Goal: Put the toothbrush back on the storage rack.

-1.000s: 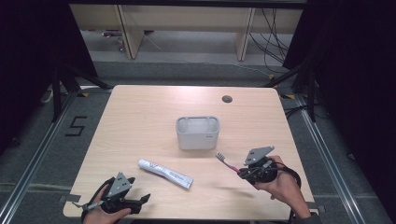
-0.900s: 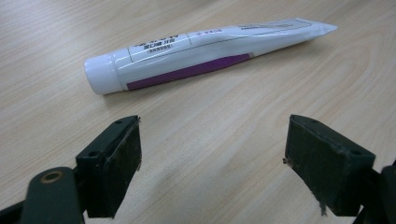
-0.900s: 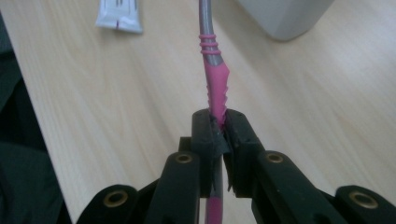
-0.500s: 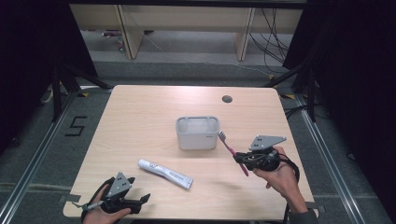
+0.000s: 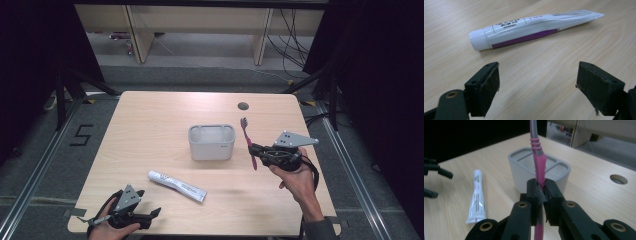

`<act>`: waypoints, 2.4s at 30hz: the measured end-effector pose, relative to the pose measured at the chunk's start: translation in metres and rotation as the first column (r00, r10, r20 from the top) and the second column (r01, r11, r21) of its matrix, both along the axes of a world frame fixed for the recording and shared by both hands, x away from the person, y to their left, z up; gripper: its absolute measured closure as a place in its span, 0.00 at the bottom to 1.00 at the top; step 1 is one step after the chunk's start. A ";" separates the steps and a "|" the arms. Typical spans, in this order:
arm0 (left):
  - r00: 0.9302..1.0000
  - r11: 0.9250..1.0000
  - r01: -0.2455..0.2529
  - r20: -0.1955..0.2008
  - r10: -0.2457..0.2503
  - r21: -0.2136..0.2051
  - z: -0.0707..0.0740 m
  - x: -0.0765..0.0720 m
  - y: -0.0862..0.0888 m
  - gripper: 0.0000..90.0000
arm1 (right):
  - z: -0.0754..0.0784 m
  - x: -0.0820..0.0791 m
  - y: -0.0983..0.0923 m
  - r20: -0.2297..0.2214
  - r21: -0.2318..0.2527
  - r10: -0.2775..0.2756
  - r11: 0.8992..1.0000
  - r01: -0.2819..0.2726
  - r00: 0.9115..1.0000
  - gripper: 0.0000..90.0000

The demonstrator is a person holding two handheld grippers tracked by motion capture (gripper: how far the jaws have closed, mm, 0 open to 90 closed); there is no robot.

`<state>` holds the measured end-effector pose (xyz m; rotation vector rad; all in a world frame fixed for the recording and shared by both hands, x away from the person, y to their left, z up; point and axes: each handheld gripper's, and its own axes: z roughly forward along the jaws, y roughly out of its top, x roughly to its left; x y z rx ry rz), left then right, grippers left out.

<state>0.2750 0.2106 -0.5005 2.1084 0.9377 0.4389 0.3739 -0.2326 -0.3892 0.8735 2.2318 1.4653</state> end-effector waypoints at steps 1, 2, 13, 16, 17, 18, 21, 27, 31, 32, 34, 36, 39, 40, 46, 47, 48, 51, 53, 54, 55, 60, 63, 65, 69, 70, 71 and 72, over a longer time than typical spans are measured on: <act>1.000 1.000 0.001 -0.001 -0.001 0.000 0.000 0.000 0.000 0.20 | 0.001 0.001 0.001 0.002 0.012 0.003 1.000 -0.003 1.000 0.93; 1.000 1.000 0.001 0.003 -0.001 -0.005 -0.001 0.000 0.000 0.20 | 0.002 0.002 0.001 0.018 0.013 -0.004 1.000 0.004 1.000 0.93; 1.000 1.000 0.004 -0.002 -0.004 0.000 0.000 0.000 0.000 0.20 | 0.013 0.023 0.012 0.075 0.132 -0.056 0.990 0.046 0.996 0.93; 1.000 1.000 -0.002 0.000 0.002 -0.010 0.000 0.000 -0.001 0.20 | 0.014 0.026 0.014 0.053 0.158 -0.053 0.986 0.044 0.997 0.93; 1.000 1.000 0.000 0.001 0.000 -0.001 0.000 0.000 0.000 0.20 | 0.016 0.030 0.016 0.065 0.159 -0.062 0.986 0.051 0.996 0.93; 1.000 1.000 0.003 -0.001 -0.003 0.000 0.000 0.000 0.000 0.20 | 0.016 0.031 0.017 0.057 0.175 -0.059 0.983 0.048 0.997 0.93; 1.000 1.000 0.003 -0.001 -0.003 -0.002 0.000 0.000 0.000 0.20 | 0.018 0.036 0.020 0.060 0.200 -0.063 0.979 0.050 0.996 0.93; 1.000 1.000 0.002 -0.001 -0.002 -0.001 0.000 0.000 0.000 0.20 | 0.021 0.048 0.030 0.069 0.225 -0.070 0.973 0.053 0.995 0.93; 1.000 1.000 0.009 0.001 -0.009 -0.003 0.000 0.000 0.000 0.20 | 0.020 0.057 0.037 0.080 0.231 -0.079 0.971 0.059 0.994 0.93; 1.000 1.000 0.009 0.001 -0.009 -0.003 0.000 0.000 0.000 0.20 | 0.020 0.057 0.037 0.080 0.231 -0.079 0.971 0.059 0.994 0.93; 1.000 1.000 0.009 0.002 -0.009 -0.007 0.000 0.000 0.000 0.20 | 0.018 0.062 0.040 0.075 0.235 -0.086 0.970 0.067 0.993 0.93; 1.000 1.000 0.009 0.002 -0.009 -0.008 0.000 0.000 0.000 0.20 | 0.016 0.066 0.044 0.058 0.240 -0.100 0.967 0.083 0.993 0.93; 1.000 1.000 0.009 -0.002 -0.009 -0.002 0.001 0.000 0.000 0.20 | 0.012 0.074 0.045 0.048 0.251 -0.116 0.963 0.101 0.992 0.93; 1.000 1.000 0.009 0.002 -0.009 -0.004 0.000 0.000 0.000 0.20 | 0.011 0.077 0.045 0.058 0.248 -0.121 0.963 0.103 0.991 0.93; 1.000 1.000 0.008 0.001 -0.008 -0.001 0.000 -0.001 0.000 0.20 | 0.006 0.086 0.050 0.035 0.263 -0.138 0.957 0.124 0.990 0.93; 1.000 1.000 0.008 0.000 -0.008 0.000 0.001 -0.001 0.000 0.20 | 0.004 0.089 0.052 0.025 0.263 -0.144 0.956 0.133 0.989 0.93; 1.000 1.000 0.009 0.001 -0.009 -0.004 0.001 -0.001 0.000 0.20 | 0.003 0.090 0.052 0.029 0.250 -0.155 0.958 0.143 0.988 0.93; 1.000 1.000 0.008 0.008 -0.008 -0.010 0.000 -0.001 0.000 0.20 | -0.002 0.095 0.055 0.017 0.255 -0.156 0.956 0.147 0.988 0.93; 1.000 1.000 0.010 0.000 -0.010 -0.004 0.001 -0.001 0.000 0.20 | -0.002 0.094 0.056 -0.003 0.257 -0.167 0.953 0.162 0.986 0.93; 1.000 1.000 0.012 0.002 -0.012 -0.004 0.001 -0.001 0.000 0.20 | -0.007 0.098 0.055 -0.002 0.245 -0.176 0.954 0.171 0.984 0.93; 1.000 1.000 0.012 0.002 -0.012 -0.005 0.001 -0.001 0.000 0.20 | -0.008 0.099 0.055 -0.004 0.242 -0.176 0.955 0.172 0.984 0.93; 1.000 1.000 0.011 0.001 -0.011 -0.005 0.001 -0.001 0.000 0.20 | -0.013 0.102 0.055 -0.021 0.223 -0.178 0.958 0.178 0.984 0.93; 1.000 1.000 0.011 0.000 -0.011 -0.005 0.001 -0.001 -0.001 0.20 | -0.016 0.103 0.055 -0.039 0.214 -0.183 0.959 0.187 0.982 0.93; 1.000 1.000 0.011 0.001 -0.011 -0.005 0.001 -0.001 0.000 0.20 | -0.017 0.105 0.056 -0.019 0.200 -0.176 0.964 0.176 0.984 0.93; 1.000 1.000 0.011 0.001 -0.011 -0.005 0.001 -0.001 -0.001 0.20 | -0.018 0.104 0.058 -0.045 0.197 -0.183 0.962 0.188 0.982 0.93; 1.000 1.000 0.011 0.001 -0.011 -0.005 0.001 -0.001 -0.001 0.20 | -0.019 0.105 0.058 -0.037 0.199 -0.177 0.963 0.180 0.984 0.93; 1.000 1.000 0.012 0.001 -0.012 -0.005 0.001 -0.001 0.000 0.20 | -0.020 0.105 0.058 -0.032 0.196 -0.176 0.964 0.179 0.984 0.93; 1.000 1.000 0.011 0.001 -0.011 -0.005 0.001 -0.001 0.000 0.20 | -0.020 0.104 0.059 -0.051 0.200 -0.183 0.961 0.189 0.982 0.93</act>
